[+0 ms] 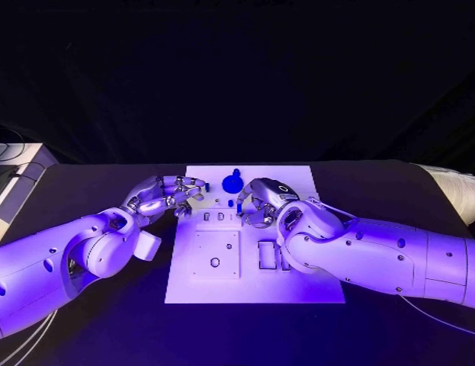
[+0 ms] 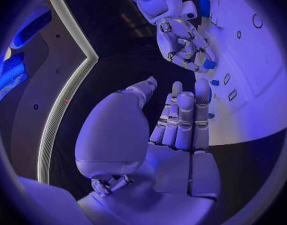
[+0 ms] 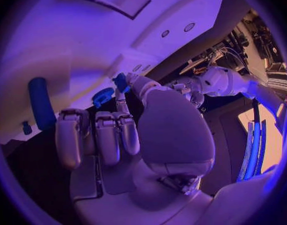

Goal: Assemble the parts on the task board

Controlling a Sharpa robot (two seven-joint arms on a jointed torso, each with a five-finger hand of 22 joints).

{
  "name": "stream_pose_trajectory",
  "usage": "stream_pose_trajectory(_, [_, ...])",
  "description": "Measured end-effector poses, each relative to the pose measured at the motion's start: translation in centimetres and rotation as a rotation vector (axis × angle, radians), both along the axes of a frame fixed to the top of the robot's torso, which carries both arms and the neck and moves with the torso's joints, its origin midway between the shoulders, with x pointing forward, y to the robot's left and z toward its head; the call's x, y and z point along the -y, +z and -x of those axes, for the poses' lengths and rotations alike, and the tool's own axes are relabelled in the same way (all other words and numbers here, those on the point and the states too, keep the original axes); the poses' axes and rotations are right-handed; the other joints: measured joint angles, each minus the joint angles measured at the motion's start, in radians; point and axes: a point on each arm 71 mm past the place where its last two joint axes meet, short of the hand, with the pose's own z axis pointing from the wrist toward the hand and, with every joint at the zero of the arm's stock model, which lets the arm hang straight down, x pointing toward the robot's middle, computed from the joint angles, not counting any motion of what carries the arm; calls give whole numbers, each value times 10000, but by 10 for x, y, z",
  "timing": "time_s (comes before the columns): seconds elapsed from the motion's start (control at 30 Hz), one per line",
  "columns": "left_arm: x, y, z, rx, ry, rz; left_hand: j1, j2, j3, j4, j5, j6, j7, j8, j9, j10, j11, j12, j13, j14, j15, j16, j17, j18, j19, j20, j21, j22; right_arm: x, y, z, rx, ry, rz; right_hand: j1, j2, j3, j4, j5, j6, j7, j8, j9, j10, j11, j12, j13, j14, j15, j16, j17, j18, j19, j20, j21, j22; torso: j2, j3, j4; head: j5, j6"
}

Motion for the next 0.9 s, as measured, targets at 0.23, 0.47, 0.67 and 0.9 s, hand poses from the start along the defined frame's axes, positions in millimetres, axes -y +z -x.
stream_pose_trajectory(0.23, [0, 0, 0, -16, -4, -9, 0, 0, 0, 0, 0, 0, 0, 0, 2, -2, -2, 6, 2, 0, 1, 0, 4, 0, -1, 0, 7, 3, -1, -2, -2, 0, -20, 41, 0, 0, 0, 0, -1, 0, 0, -1, -4, 0, 0, 0, -1, 0, 0, 0, 0, -1, 0, 0, 0, 0, 2, 0, -5, -10, -30])
stream_pose_trajectory(0.47, [1, -1, 0, -30, -8, -8, 0, 0, 0, 0, 0, 0, 0, 38, 1, -2, -2, 5, 27, -1, 1, 39, 16, 0, -1, 0, 7, 2, -3, -5, -1, -34, 89, 38, -40, -40, 0, 0, -1, 0, 0, -17, -4, 0, 0, 0, -2, 0, 0, 0, 0, -1, 0, 0, 0, -1, -3, 5, -11, 16, -59])
stream_pose_trajectory(0.67, [1, -2, 0, -49, -1, -12, 0, 0, 1, 0, 0, 0, 0, 38, 0, -2, -1, 5, 26, -2, 2, 39, 15, 0, -1, 0, 7, 1, -5, -7, 0, -76, 219, 38, -40, -40, 0, 0, -1, 0, 0, -17, -5, 0, 0, 0, -3, 0, 0, 0, 0, -1, 0, 0, 0, -1, -6, 5, -15, 24, -67])
stream_pose_trajectory(0.9, [1, -3, 0, -63, 2, -17, 0, 0, 1, 0, 0, 0, 0, 37, 0, -2, -1, 5, 25, -3, 3, 39, 14, 0, -1, 0, 7, 1, -6, -8, 1, -98, 326, 48, -72, -72, 0, 0, -1, -1, 0, -18, -10, 0, 0, 0, -4, 0, 0, 0, 0, -1, 0, 0, 0, 7, -6, 1, -15, 31, -88])
